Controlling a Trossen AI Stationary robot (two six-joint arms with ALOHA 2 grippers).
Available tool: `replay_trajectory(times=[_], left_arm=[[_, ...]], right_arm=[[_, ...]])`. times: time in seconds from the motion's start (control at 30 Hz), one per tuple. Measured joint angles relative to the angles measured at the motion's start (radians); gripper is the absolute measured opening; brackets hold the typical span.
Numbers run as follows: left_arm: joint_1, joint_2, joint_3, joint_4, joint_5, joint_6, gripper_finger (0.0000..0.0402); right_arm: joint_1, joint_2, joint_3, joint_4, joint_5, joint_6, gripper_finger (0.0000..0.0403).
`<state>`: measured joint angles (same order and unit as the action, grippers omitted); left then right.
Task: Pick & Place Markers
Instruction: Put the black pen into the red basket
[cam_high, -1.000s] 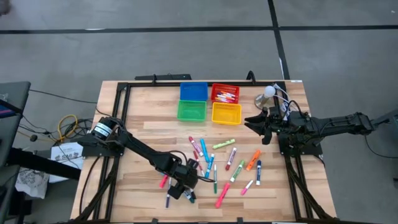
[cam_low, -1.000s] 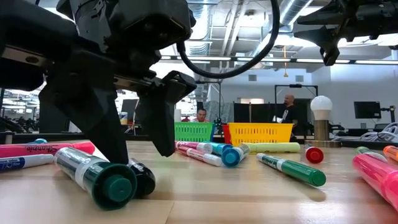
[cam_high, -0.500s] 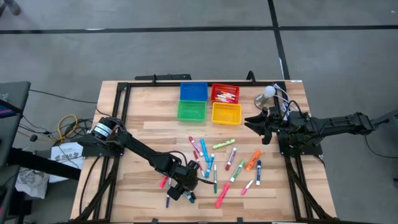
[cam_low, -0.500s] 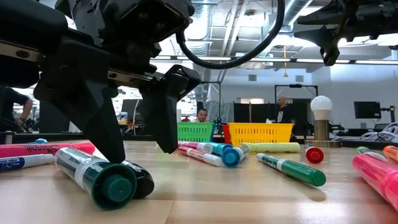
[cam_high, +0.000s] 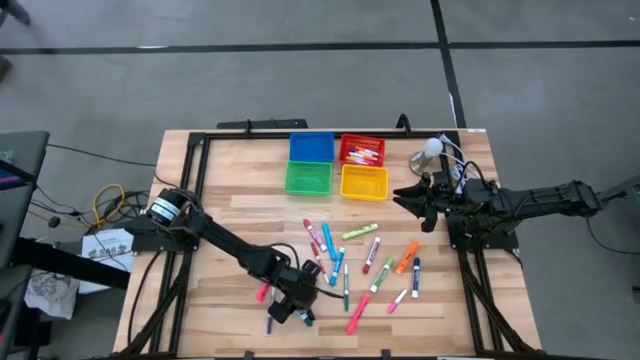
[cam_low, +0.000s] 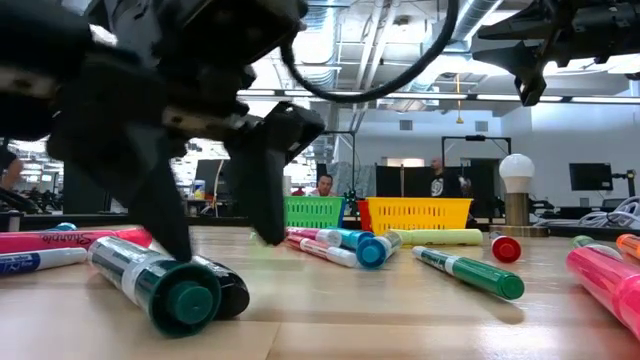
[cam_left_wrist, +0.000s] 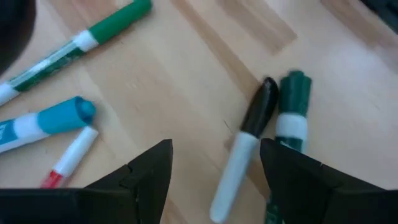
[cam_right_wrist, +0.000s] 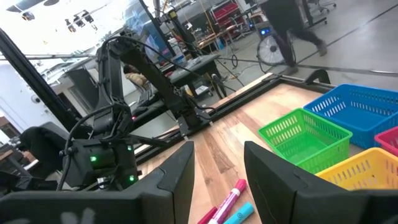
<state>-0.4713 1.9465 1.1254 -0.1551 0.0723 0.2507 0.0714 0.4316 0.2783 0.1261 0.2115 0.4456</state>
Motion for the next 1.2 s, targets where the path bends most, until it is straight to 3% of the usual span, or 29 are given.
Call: replay_trajectory(times=[0.87, 1.2], left_arm=[[0.003, 0.0, -0.049, 0.114, -0.019, 0.012, 0.0159], [0.009, 0.0, -0.049, 0.141, -0.027, 0.188, 0.0159]], right_arm=[[0.0, 0.0, 0.0, -0.003, 0.05, 0.0, 0.013], [0.0, 0.0, 0.0, -0.003, 0.05, 0.011, 0.013]])
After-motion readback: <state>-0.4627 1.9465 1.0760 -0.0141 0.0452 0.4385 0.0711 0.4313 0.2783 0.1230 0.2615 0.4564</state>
